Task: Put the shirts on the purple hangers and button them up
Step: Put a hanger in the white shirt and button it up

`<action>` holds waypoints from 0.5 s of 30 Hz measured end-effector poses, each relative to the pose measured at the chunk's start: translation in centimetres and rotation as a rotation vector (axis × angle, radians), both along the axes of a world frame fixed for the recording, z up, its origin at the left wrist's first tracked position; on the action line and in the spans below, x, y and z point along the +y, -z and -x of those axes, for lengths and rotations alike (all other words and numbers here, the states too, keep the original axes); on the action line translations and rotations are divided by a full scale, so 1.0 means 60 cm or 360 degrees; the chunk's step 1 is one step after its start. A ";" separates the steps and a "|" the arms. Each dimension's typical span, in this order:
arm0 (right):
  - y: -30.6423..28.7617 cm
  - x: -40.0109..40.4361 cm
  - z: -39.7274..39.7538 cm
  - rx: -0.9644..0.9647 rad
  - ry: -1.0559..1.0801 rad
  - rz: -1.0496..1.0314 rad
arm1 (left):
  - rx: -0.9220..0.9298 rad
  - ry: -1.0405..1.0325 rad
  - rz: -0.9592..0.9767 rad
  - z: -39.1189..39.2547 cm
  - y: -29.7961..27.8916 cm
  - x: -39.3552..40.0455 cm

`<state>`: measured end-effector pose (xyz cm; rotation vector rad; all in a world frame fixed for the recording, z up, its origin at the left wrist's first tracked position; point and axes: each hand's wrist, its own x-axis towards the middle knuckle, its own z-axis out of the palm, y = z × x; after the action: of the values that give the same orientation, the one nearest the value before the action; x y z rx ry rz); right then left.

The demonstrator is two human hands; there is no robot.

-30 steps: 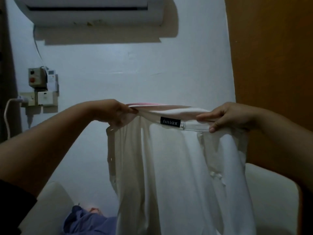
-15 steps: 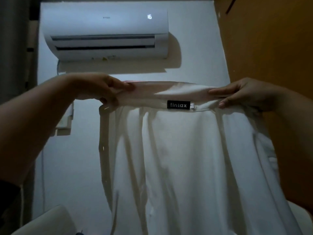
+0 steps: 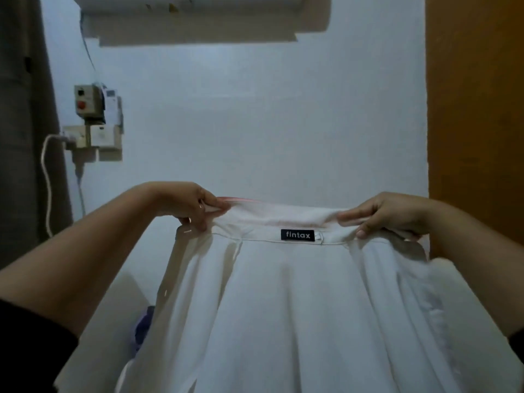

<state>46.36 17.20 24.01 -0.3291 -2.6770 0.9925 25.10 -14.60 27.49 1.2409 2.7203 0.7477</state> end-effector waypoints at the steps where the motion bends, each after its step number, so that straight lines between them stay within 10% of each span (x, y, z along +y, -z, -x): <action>1: 0.037 0.011 0.021 -0.0068 0.0022 0.0022 | -0.0009 -0.0022 0.0080 0.021 0.037 0.016; 15: 0.502 0.172 0.260 -0.0756 0.0269 0.0049 | -0.0068 0.0040 0.0749 0.252 0.550 0.238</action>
<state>30.76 27.52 -6.08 -0.8809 -2.9768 1.0058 9.98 -0.30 -5.51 1.1245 2.6183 0.1100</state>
